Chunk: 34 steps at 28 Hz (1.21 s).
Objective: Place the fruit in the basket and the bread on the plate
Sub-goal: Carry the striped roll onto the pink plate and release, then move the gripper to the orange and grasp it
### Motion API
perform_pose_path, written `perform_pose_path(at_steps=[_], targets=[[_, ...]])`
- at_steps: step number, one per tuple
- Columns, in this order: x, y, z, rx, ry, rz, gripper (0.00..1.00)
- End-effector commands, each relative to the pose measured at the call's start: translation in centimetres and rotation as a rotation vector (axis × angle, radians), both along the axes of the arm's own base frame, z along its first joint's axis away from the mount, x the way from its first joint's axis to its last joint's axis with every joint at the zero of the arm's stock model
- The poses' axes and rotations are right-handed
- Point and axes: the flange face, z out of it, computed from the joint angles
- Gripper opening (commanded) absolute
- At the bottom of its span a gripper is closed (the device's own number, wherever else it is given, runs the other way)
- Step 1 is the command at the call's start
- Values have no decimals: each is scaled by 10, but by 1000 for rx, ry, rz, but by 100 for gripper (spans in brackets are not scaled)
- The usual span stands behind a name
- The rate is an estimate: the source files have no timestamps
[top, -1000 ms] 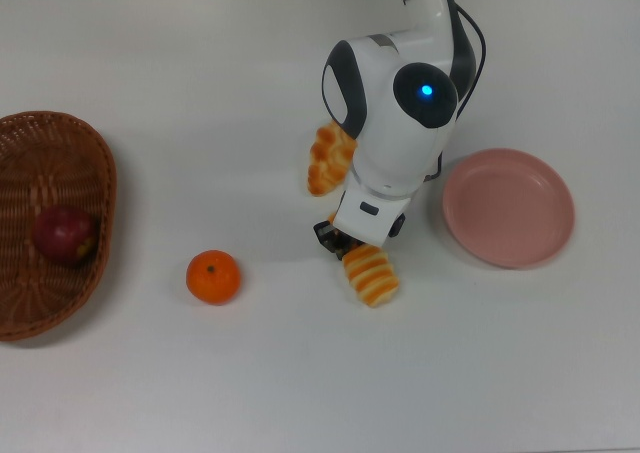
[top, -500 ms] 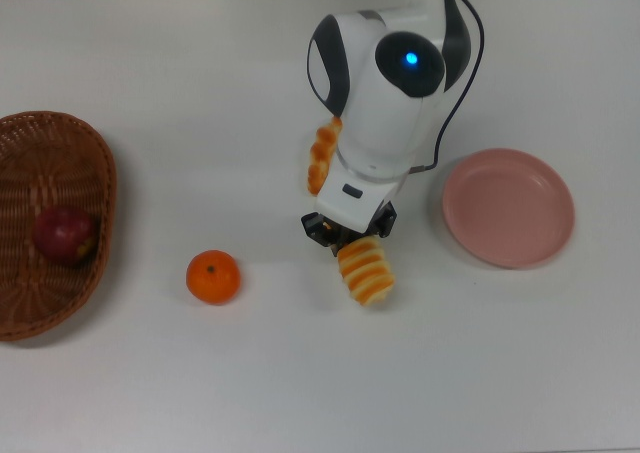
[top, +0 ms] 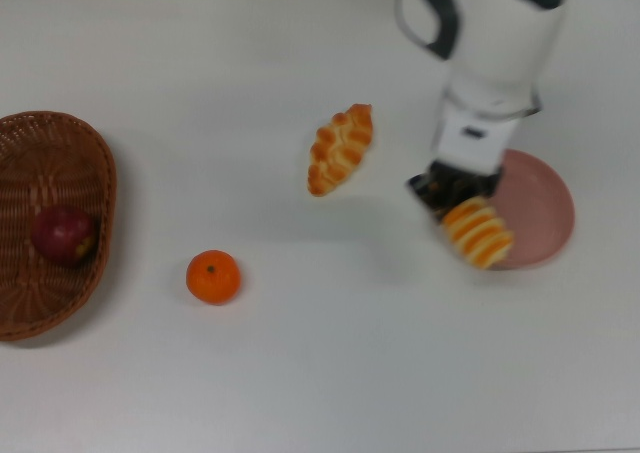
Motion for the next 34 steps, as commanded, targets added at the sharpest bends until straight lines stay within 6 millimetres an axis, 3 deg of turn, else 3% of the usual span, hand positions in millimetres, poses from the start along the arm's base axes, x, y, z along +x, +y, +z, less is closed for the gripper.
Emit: perform_pose_path(at_steps=[1, 7, 13, 16, 17, 18, 20, 25, 28, 31, 32, 34], targets=[[-38, 52, 4, -19, 31, 32, 0], [-74, 94, -16, -76, 104, 97, 0], [-78, 104, -52, -116, 146, 109, 0], [-78, 104, -60, -147, 138, 126, 0], [-78, 105, -61, -158, 133, 132, 8], [-80, 106, -62, -165, 129, 137, 30], [-85, 113, -62, -177, 123, 155, 97], [-89, 119, -57, -192, 111, 171, 100], [-87, 115, -42, -180, 101, 157, 100], [-89, 107, -20, -170, 111, 134, 100], [-93, 98, 0, -177, 127, 113, 100], [-99, 84, 20, -207, 162, 84, 100]])
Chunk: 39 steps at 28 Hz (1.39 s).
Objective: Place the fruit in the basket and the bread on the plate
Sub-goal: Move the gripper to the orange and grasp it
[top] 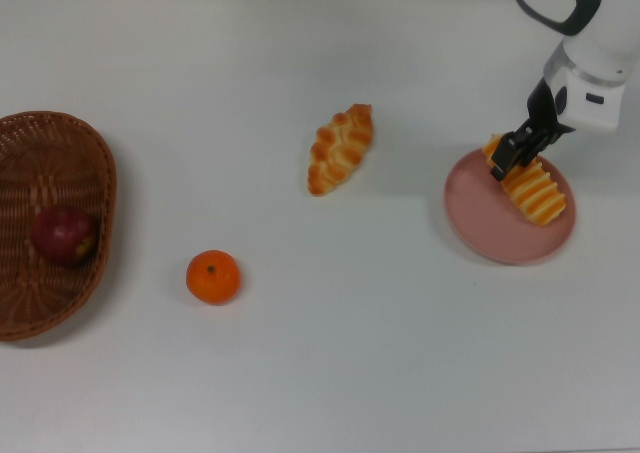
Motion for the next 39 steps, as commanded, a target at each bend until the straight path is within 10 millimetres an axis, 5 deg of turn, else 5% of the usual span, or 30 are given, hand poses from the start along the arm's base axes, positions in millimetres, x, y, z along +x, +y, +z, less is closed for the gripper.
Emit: perform_pose_path(at_steps=[1, 7, 8, 13, 14, 18, 21, 23, 29, 39], targets=[[-16, -38, 64, -61, 59, -87, 100], [-1, -112, 109, -88, 93, -225, 100], [11, -139, 114, -85, 93, -268, 100], [46, -212, 117, -81, 82, -375, 100], [57, -242, 113, -84, 83, -417, 100], [83, -298, 99, -76, 56, -478, 100], [99, -324, 97, -31, -6, -503, 100], [113, -345, 78, -4, -35, -520, 100], [142, -359, 16, 29, -86, -509, 100], [157, -401, -22, 40, -123, -534, 100]])
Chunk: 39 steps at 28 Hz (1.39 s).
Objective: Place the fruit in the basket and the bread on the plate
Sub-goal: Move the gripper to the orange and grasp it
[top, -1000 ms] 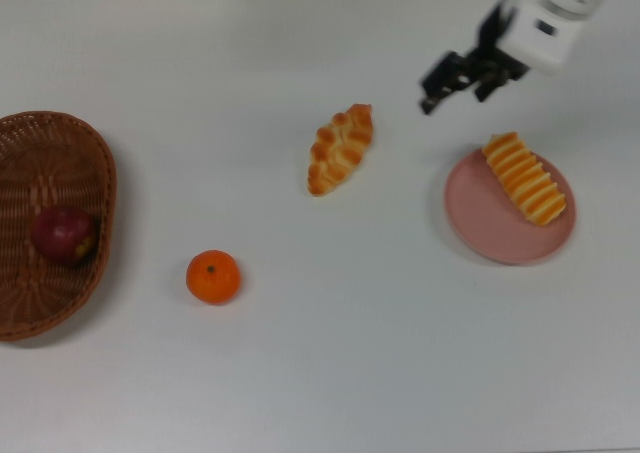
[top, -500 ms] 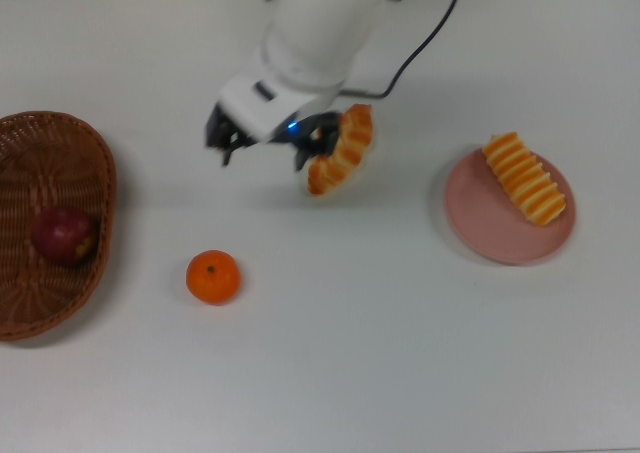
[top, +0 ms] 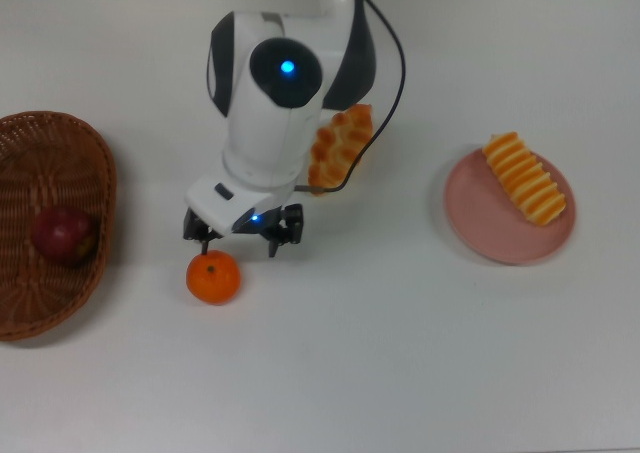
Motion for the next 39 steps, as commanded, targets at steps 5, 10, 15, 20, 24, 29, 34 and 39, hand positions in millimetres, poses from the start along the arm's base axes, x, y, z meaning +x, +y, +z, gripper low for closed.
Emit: perform_pose_path(at_steps=[5, 10, 15, 20, 24, 29, 34, 39], targets=[[6, -31, -1, -28, -40, -12, 100], [7, -39, -17, -58, -29, 1, 100], [7, -37, -26, -68, -17, 9, 100], [7, -36, -27, -69, -16, 12, 100], [8, -35, -39, -70, -4, 16, 100], [11, -29, -37, -76, -34, 38, 51], [11, -27, -36, -66, -44, 35, 7], [13, -23, -33, -59, -63, 42, 0]])
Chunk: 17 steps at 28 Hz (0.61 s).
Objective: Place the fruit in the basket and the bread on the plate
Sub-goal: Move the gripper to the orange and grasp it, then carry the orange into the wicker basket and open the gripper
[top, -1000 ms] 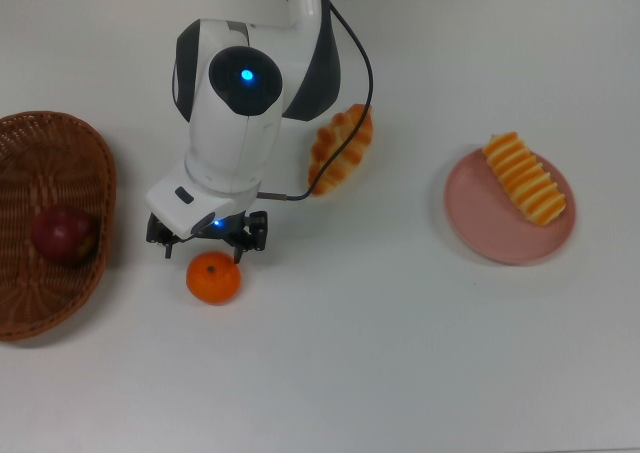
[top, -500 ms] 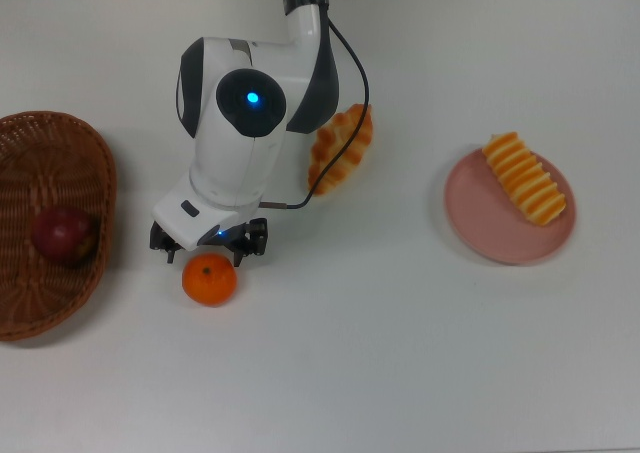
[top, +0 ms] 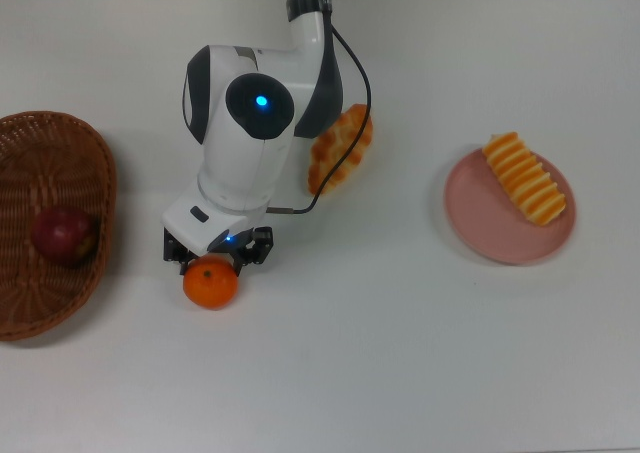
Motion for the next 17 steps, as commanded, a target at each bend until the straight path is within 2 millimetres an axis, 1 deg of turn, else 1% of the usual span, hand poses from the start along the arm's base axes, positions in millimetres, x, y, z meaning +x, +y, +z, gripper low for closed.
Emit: perform_pose_path(at_steps=[1, 2, 3, 5, 6, 7, 11, 12, 14, 16, 17], targets=[[3, 5, 5, 3, -37, 10, 0], [3, 3, 5, 3, -37, 5, 0], [4, 2, 9, 7, -45, -1, 0], [5, -3, 21, 18, -64, -16, 0], [5, -5, 30, 28, -78, -27, 0], [7, -17, 53, 57, -114, -65, 0], [3, -62, 90, 114, -168, -158, 0], [-1, -90, 105, 132, -191, -210, 0], [-6, -119, 116, 139, -209, -253, 0], [-8, -143, 125, 137, -227, -284, 0], [-13, -168, 128, 132, -236, -319, 0]])
